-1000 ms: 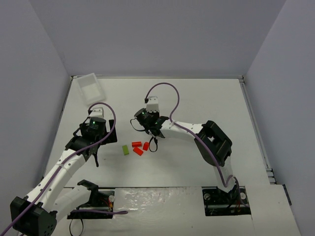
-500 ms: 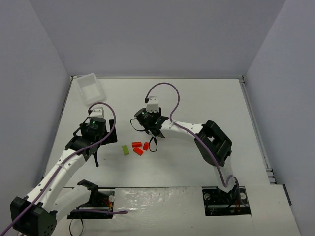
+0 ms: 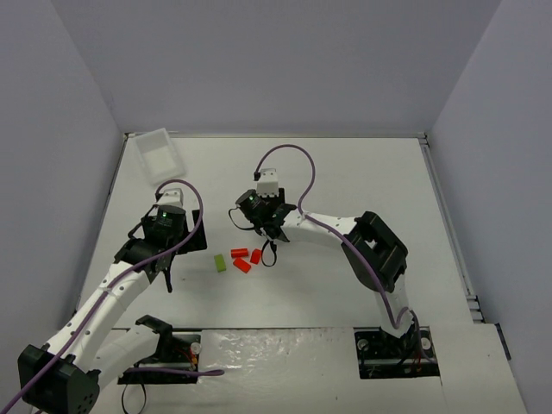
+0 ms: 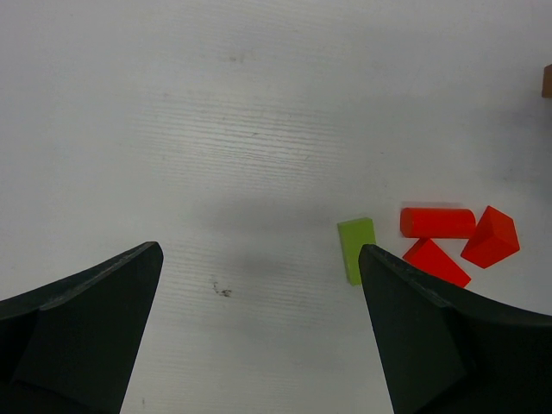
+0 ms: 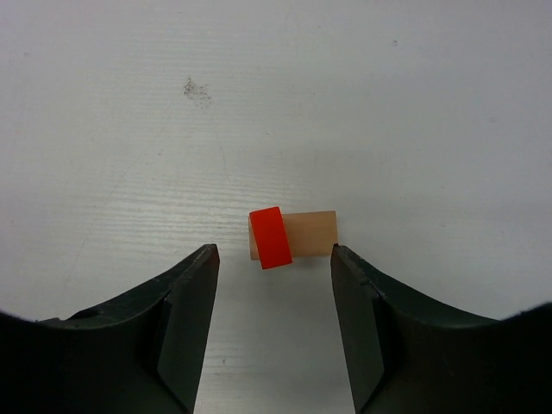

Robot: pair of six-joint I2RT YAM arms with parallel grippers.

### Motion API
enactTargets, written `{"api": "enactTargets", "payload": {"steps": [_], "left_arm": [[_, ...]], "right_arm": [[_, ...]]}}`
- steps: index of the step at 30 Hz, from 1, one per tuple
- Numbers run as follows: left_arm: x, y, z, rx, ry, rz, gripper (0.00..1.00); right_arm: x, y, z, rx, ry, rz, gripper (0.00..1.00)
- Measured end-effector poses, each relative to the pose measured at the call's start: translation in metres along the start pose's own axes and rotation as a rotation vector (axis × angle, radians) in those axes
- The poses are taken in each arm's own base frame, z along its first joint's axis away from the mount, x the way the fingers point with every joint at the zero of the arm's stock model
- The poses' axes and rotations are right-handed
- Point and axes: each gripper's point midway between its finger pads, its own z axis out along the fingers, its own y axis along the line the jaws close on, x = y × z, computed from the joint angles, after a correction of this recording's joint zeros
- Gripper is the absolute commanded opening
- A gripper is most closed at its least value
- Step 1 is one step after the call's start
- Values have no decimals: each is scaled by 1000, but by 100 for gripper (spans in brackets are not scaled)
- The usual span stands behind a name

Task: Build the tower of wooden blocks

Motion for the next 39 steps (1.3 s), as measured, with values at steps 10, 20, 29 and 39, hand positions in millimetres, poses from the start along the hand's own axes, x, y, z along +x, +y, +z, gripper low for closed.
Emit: {"api": "enactTargets", "payload": {"steps": [10, 20, 29, 39], "left_arm": [[24, -27, 3, 94, 127, -162, 84], [76, -59, 19, 53, 329, -134, 75], [107, -69, 34, -41, 421, -116, 61], [106, -71, 48, -87, 421, -119, 50]], "right_arm": [[-64, -25, -72, -115, -102, 64, 66], [-92, -86, -143, -182, -209, 166, 68], [-67, -129, -152, -147, -187, 172, 69], [-64, -150, -167, -158, -203, 205, 69]]}}
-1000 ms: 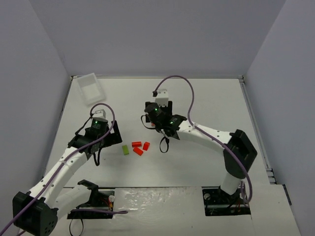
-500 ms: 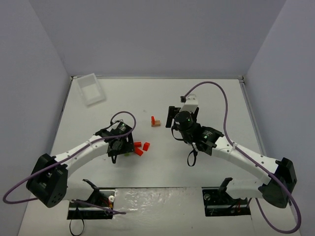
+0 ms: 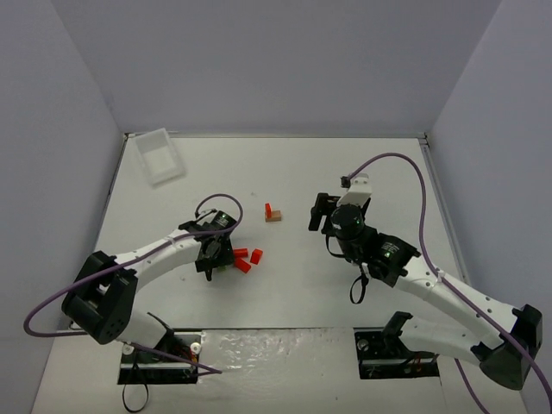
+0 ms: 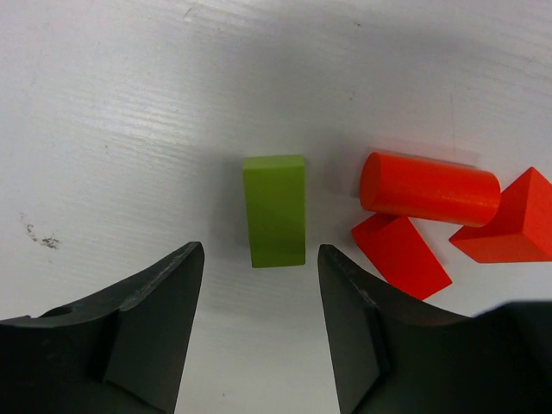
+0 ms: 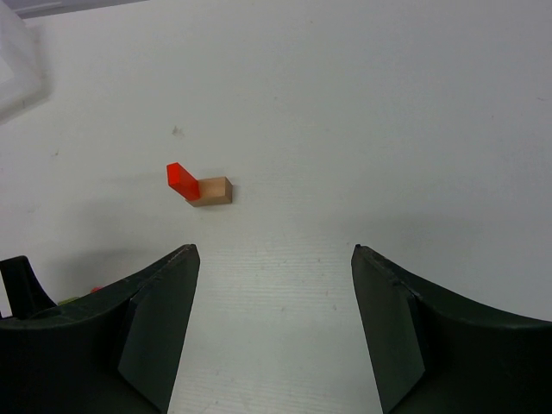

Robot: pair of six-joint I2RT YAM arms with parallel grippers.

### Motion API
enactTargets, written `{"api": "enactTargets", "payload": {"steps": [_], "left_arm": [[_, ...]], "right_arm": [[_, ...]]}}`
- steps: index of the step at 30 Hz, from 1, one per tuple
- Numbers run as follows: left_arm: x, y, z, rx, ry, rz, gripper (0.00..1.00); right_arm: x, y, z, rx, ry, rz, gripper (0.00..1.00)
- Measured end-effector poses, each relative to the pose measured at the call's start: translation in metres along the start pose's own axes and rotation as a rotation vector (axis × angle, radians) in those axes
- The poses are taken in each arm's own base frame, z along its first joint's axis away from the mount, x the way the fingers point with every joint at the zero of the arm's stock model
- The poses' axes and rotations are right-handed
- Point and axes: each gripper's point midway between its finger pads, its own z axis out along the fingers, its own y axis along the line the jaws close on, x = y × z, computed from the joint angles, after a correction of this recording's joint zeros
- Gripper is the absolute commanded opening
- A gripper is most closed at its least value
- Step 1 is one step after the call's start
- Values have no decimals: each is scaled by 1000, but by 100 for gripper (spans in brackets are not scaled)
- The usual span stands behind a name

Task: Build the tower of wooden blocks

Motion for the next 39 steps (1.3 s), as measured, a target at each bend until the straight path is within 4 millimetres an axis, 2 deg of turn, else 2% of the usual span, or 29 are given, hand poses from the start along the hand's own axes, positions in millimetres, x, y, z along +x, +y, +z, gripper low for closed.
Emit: {"api": "enactTargets", "payload": {"steps": [3, 8, 11, 16, 20, 22, 23, 25, 27, 29, 31, 36, 39], "left_arm": [[-2, -4, 4, -2, 2, 1, 41], [-2, -5, 6, 0, 0, 1, 18], [-5, -6, 5, 4, -10, -5, 1], [-9, -10, -1, 38, -27, -1, 0], [-22, -16, -28, 119, -111, 69, 0], [-33, -20, -51, 179, -188, 105, 3], [-39, -21, -62, 203, -229, 117, 10], [-53, -21, -81, 237, -302, 125, 35], [-61, -21, -91, 245, -342, 132, 47], [-62, -21, -87, 230, -337, 135, 58], [-58, -21, -77, 204, -307, 143, 61], [-32, -20, -33, 119, -167, 163, 63], [-21, -18, -18, 88, -111, 167, 60]], "right_arm": [[3, -3, -1, 3, 8, -6, 69], [4, -4, -4, 0, 15, -6, 69], [3, -4, -5, -1, 14, -5, 69], [5, -1, -6, -23, 28, -14, 69], [4, 16, -8, -101, 67, -56, 69], [-1, 29, -9, -155, 81, -70, 69], [-5, 36, -10, -182, 87, -75, 69], [-11, 47, -11, -226, 89, -79, 69], [-14, 54, -12, -255, 93, -85, 69], [-11, 56, -12, -267, 105, -92, 69], [-8, 58, -11, -274, 117, -98, 69], [-6, 59, -10, -280, 125, -100, 69], [-4, 58, -10, -279, 128, -100, 69]]}}
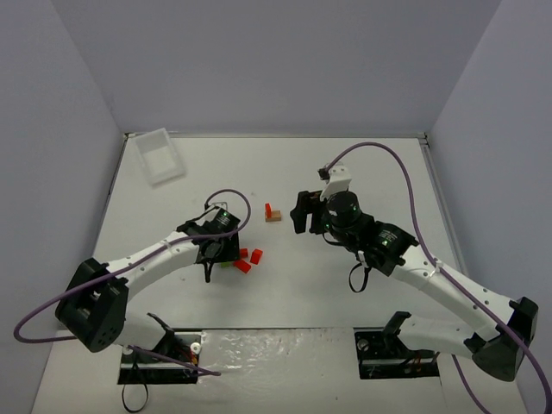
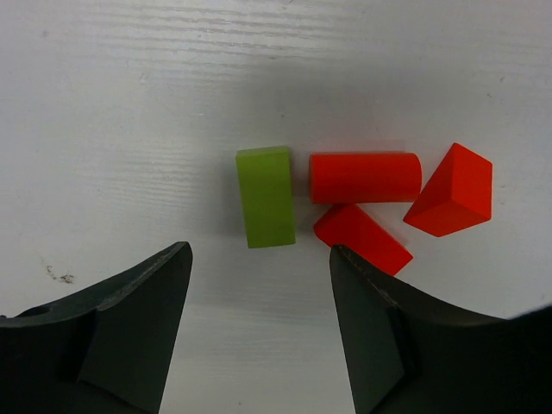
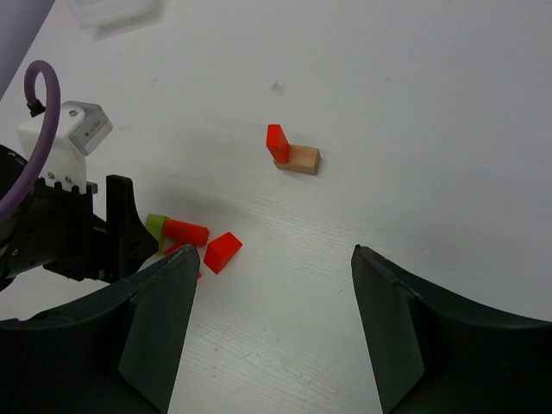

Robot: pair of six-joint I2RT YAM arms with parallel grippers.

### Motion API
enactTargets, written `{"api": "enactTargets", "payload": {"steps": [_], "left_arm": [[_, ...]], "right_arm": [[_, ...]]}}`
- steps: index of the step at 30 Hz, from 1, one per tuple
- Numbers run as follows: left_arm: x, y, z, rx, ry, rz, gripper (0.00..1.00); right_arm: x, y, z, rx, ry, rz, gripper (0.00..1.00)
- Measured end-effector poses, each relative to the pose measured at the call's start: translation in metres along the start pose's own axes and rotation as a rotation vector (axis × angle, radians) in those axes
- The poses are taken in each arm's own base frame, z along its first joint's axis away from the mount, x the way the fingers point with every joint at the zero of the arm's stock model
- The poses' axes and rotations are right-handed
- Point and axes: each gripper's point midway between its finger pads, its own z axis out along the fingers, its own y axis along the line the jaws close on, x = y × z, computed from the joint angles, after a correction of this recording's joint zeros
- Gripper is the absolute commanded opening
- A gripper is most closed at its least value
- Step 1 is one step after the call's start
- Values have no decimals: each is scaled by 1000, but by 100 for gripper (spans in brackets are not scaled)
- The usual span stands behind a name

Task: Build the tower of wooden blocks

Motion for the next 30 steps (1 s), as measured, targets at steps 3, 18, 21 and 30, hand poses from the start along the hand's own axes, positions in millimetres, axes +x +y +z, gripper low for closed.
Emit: {"api": "enactTargets", "payload": {"steps": [3, 18, 21, 30], "left_arm": [[4, -1, 7, -10, 22, -7, 58], [10, -1, 27, -33, 68, -43, 47], [12, 0, 31, -41, 78, -45, 45], [15, -1, 38, -44, 95, -54, 15]], "right_arm": [[3, -2, -1, 2, 4, 1, 69], [15, -8, -7, 7, 12, 21, 69], [15, -8, -7, 7, 12, 21, 69], [16, -9, -7, 8, 15, 19, 69]]}}
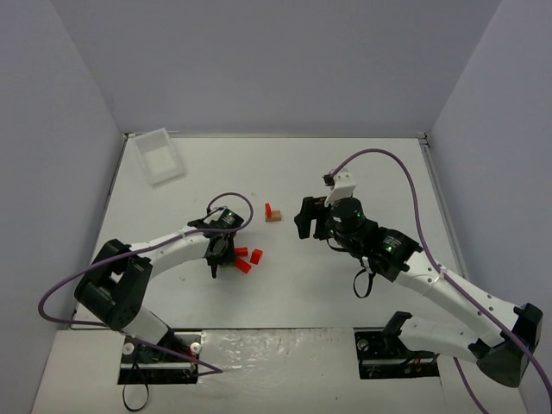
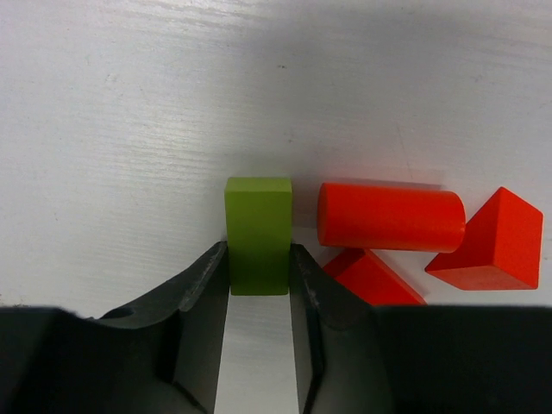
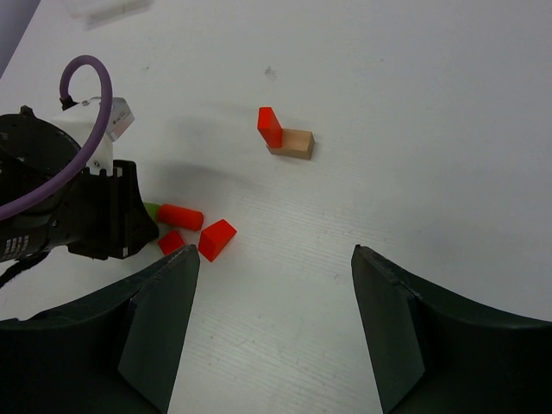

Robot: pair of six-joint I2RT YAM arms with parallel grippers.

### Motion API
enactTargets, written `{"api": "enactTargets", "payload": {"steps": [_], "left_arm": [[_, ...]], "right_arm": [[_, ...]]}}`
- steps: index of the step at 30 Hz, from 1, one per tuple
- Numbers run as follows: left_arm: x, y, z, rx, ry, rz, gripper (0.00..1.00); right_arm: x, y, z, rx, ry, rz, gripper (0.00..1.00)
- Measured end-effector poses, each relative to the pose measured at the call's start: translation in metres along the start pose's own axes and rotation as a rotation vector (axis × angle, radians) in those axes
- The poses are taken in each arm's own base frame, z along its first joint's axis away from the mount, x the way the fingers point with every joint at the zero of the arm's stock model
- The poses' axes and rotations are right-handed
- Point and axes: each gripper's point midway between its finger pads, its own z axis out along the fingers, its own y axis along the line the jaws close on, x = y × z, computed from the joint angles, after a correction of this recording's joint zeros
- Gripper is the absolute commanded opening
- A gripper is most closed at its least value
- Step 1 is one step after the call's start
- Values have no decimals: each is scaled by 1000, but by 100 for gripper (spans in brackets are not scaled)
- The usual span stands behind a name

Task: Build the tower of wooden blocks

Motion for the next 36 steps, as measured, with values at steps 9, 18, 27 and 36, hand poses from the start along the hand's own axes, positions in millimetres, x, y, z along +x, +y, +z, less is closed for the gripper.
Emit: {"api": "enactTargets", "payload": {"steps": [9, 18, 27, 36], "left_arm": [[-8, 0, -19, 40, -40, 10, 0], [-68, -34, -125, 390, -437, 213, 1], [-79, -66, -184, 653, -671, 458, 4], [-78, -88, -211, 777, -774, 604, 6]], "right_arm": [[3, 4, 3, -15, 18, -7, 69], [-23, 49, 8, -182, 47, -10, 68], [-50, 103, 13, -373, 82, 14, 65], [-34, 120, 35, -409, 179, 52, 54]]}}
